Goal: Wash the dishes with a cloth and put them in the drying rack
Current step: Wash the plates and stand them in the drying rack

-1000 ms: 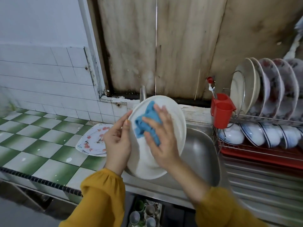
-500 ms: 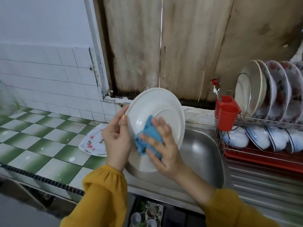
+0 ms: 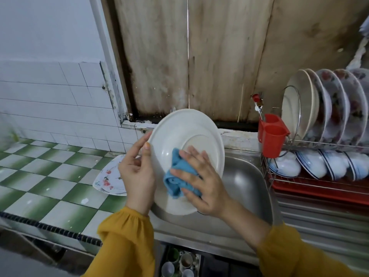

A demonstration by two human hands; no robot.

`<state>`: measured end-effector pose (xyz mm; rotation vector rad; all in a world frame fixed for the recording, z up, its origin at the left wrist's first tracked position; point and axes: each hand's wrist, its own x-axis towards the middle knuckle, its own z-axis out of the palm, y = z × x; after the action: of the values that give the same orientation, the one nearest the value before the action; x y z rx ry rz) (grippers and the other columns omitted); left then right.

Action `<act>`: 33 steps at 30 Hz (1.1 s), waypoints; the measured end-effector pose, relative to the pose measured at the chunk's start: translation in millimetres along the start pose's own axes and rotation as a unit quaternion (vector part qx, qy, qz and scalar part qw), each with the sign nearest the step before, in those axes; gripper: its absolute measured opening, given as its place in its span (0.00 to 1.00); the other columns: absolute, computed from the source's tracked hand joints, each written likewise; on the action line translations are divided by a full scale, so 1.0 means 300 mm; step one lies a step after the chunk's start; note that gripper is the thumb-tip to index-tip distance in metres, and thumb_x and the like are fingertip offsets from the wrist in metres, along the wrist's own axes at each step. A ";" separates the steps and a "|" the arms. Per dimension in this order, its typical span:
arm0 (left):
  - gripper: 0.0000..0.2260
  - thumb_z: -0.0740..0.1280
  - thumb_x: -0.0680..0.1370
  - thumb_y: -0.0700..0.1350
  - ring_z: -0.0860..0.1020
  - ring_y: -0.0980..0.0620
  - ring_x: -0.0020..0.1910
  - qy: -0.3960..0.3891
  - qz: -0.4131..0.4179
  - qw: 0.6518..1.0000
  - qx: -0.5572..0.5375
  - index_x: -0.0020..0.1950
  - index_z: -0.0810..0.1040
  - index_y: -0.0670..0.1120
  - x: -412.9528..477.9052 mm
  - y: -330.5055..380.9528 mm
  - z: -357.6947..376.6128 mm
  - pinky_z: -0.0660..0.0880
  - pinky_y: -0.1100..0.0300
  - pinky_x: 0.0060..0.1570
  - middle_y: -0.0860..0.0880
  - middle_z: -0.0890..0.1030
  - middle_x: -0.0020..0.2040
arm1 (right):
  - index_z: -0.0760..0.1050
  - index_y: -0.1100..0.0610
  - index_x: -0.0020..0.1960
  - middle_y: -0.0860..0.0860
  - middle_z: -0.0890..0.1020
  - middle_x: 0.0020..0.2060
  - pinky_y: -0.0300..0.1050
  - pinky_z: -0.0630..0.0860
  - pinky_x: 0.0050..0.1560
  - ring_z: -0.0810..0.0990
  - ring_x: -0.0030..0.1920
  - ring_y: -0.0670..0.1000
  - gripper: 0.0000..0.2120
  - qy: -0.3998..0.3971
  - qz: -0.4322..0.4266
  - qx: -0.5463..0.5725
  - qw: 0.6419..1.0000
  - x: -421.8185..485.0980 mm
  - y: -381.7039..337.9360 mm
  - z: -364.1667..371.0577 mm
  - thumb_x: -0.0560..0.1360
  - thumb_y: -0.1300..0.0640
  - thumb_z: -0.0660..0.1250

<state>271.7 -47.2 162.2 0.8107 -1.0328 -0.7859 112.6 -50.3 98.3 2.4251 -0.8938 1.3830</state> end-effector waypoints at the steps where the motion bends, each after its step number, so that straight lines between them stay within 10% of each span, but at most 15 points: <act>1: 0.11 0.61 0.82 0.39 0.82 0.59 0.39 0.002 0.003 1.000 -0.003 0.55 0.80 0.52 0.008 0.007 -0.009 0.80 0.63 0.41 0.57 0.85 0.41 | 0.67 0.52 0.73 0.51 0.59 0.77 0.63 0.53 0.75 0.56 0.77 0.60 0.20 0.003 0.012 -0.001 1.000 -0.029 0.043 -0.010 0.82 0.50 0.55; 6: 0.09 0.64 0.80 0.45 0.82 0.50 0.56 -0.064 -0.003 0.998 0.004 0.58 0.80 0.53 -0.024 0.003 0.010 0.78 0.54 0.57 0.52 0.84 0.55 | 0.72 0.47 0.66 0.52 0.64 0.74 0.64 0.59 0.73 0.59 0.76 0.56 0.17 0.222 0.354 0.104 0.902 0.079 0.153 -0.069 0.78 0.49 0.59; 12: 0.12 0.62 0.80 0.38 0.82 0.49 0.55 -0.051 -0.007 0.998 0.027 0.55 0.81 0.53 -0.055 -0.035 0.028 0.79 0.56 0.55 0.52 0.85 0.53 | 0.79 0.60 0.58 0.56 0.73 0.67 0.48 0.57 0.75 0.64 0.73 0.57 0.14 0.089 0.144 0.016 0.985 0.178 0.046 -0.041 0.78 0.55 0.61; 17: 0.12 0.63 0.80 0.38 0.82 0.51 0.55 -0.037 -0.011 0.999 0.027 0.54 0.81 0.54 -0.050 -0.038 0.034 0.79 0.52 0.57 0.51 0.85 0.53 | 0.80 0.59 0.51 0.55 0.77 0.62 0.47 0.67 0.68 0.73 0.65 0.54 0.14 0.188 0.372 0.062 0.907 0.253 0.093 -0.056 0.74 0.52 0.62; 22: 0.13 0.62 0.81 0.36 0.83 0.54 0.50 -0.011 0.008 1.000 0.017 0.55 0.82 0.51 0.001 -0.042 0.044 0.79 0.61 0.52 0.52 0.85 0.49 | 0.82 0.56 0.52 0.58 0.78 0.62 0.58 0.65 0.70 0.74 0.63 0.62 0.11 0.146 0.133 -0.092 0.976 0.205 -0.063 0.043 0.72 0.55 0.67; 28: 0.10 0.61 0.82 0.38 0.82 0.60 0.44 0.050 0.006 0.998 -0.021 0.55 0.81 0.49 0.049 -0.040 0.014 0.78 0.65 0.44 0.58 0.85 0.43 | 0.78 0.49 0.56 0.54 0.75 0.64 0.66 0.64 0.70 0.70 0.68 0.62 0.10 0.113 -0.079 -0.180 0.974 -0.036 -0.020 0.124 0.76 0.51 0.70; 33: 0.11 0.61 0.82 0.38 0.81 0.54 0.51 0.094 -0.005 0.994 -0.052 0.58 0.80 0.49 0.116 -0.037 -0.058 0.78 0.63 0.49 0.56 0.84 0.49 | 0.75 0.49 0.57 0.51 0.69 0.68 0.66 0.62 0.70 0.65 0.72 0.59 0.10 0.131 -0.051 -0.116 0.983 -0.169 0.121 0.100 0.77 0.50 0.68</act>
<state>296.8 -78.8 161.9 0.7850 -0.8144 -0.7493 93.1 -72.4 35.7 2.0309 -0.8046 1.4296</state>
